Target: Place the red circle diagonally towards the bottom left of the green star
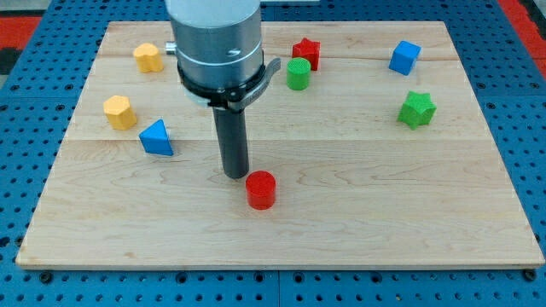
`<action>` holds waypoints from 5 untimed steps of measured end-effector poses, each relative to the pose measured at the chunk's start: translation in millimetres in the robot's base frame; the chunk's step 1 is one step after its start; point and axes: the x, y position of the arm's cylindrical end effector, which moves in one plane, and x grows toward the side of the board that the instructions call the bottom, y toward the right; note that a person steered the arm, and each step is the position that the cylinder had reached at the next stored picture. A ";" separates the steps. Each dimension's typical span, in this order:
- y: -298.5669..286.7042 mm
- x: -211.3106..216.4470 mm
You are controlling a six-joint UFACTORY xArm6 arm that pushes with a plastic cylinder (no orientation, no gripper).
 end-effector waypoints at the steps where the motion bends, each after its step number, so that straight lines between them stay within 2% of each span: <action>1: 58.0 34.3; 2: 97.5 40.8; 3: 46.5 53.6; 4: 95.2 99.5; 5: 149.0 95.9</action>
